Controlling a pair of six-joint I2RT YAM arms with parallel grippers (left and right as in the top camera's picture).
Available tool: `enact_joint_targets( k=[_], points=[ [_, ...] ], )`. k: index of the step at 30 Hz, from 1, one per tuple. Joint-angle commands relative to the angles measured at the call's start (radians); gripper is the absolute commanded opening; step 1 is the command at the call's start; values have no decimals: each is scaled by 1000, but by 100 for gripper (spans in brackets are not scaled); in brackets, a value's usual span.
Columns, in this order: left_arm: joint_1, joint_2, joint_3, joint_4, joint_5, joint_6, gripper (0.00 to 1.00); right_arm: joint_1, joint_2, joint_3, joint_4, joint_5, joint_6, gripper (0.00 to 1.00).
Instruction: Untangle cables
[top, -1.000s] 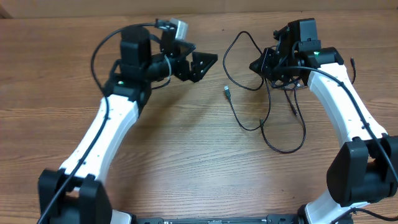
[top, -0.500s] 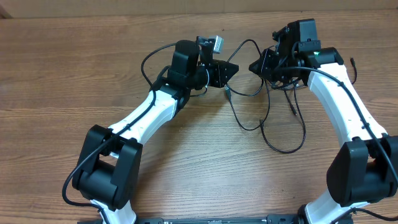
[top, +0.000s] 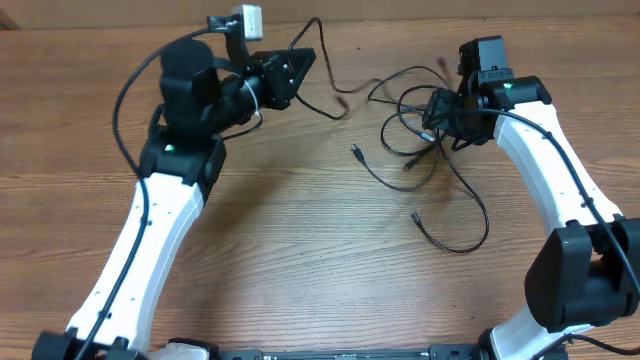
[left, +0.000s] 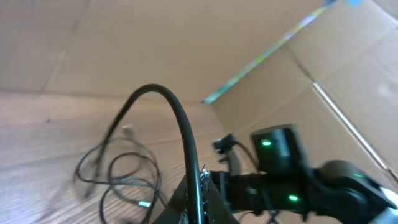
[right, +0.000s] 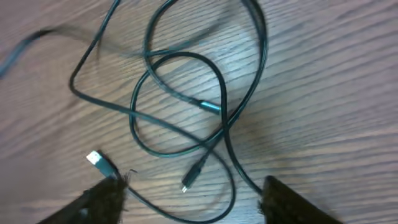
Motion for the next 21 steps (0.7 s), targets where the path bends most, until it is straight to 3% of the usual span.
enact_joint_targets(
  k=[1,3,5,9,12,15,18,21],
  points=[
    [36,-71,15,5,27,8,4,0,-1,-2,16,30,7,77],
    [59,-108,15,8,31,7,4,0,-1,-2,27,-15,6,88],
    [80,-154,15,5,31,9,4,0,-1,-2,41,-229,-47,100],
    [131,-238,15,-32,26,23,4,0,-1,-2,80,-655,-243,100],
    [161,-278,15,-87,23,30,4,5,-1,-2,144,-861,-227,100],
    [177,-305,18,-94,15,55,4,43,-1,-2,212,-875,-24,100],
    [219,-325,37,-95,19,58,4,100,-1,-2,192,-703,362,100],
    [232,-343,43,-95,20,57,4,166,-1,-2,226,-604,589,100]
  ],
)
